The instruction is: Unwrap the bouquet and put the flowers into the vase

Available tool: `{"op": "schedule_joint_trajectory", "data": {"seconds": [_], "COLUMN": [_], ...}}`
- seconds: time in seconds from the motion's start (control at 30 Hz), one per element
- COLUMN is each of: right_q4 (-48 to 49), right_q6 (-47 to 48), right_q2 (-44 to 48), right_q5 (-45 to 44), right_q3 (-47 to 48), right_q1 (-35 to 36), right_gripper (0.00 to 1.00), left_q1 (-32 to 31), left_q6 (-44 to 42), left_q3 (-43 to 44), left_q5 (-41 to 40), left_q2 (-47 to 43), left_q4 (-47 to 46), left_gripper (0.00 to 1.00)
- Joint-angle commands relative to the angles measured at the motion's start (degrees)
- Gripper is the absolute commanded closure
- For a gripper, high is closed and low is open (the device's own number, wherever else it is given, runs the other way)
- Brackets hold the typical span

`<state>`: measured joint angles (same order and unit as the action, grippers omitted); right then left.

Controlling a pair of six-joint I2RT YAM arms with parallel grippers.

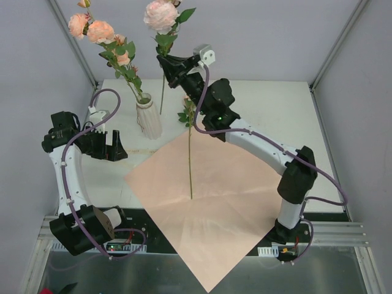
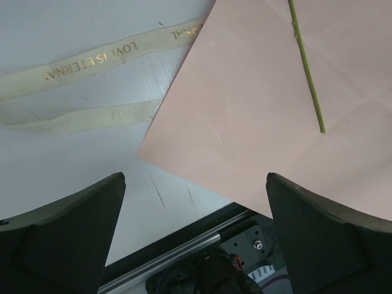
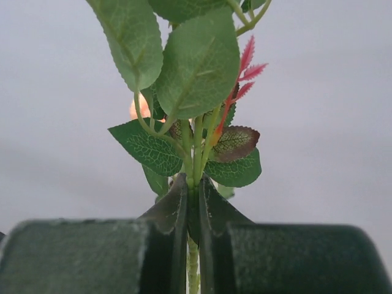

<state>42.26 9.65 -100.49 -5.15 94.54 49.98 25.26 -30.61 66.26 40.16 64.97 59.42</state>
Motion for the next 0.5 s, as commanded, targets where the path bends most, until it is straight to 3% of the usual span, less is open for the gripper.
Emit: {"op": "schedule_joint_trajectory", "data": {"seconds": [0.0, 0.27, 0.47], "right_q4": [14.2, 11.8, 9.3], "right_q6": [3.4, 2.7, 2.3], "right_q2": [-7.0, -16.2, -20.2], "right_q5": [4.5, 7.2, 7.3], "right_q3": [9.6, 24.6, 29.9], "right_q1": [0.5, 0.9, 0.9], "right_gripper": [0.99, 0.99, 0.99], "left_q1": [0.7, 0.8, 0.9], "left_q6": [0.4, -1.6, -2.3], "left_q3": [1.9, 0.5, 0.4], "left_q5": [2.3, 1.1, 1.0], "left_q2": [0.9, 0.3, 1.1], "left_q4": [1.2, 1.2, 1.2], "left_gripper": [0.01, 0.01, 0.01]}}
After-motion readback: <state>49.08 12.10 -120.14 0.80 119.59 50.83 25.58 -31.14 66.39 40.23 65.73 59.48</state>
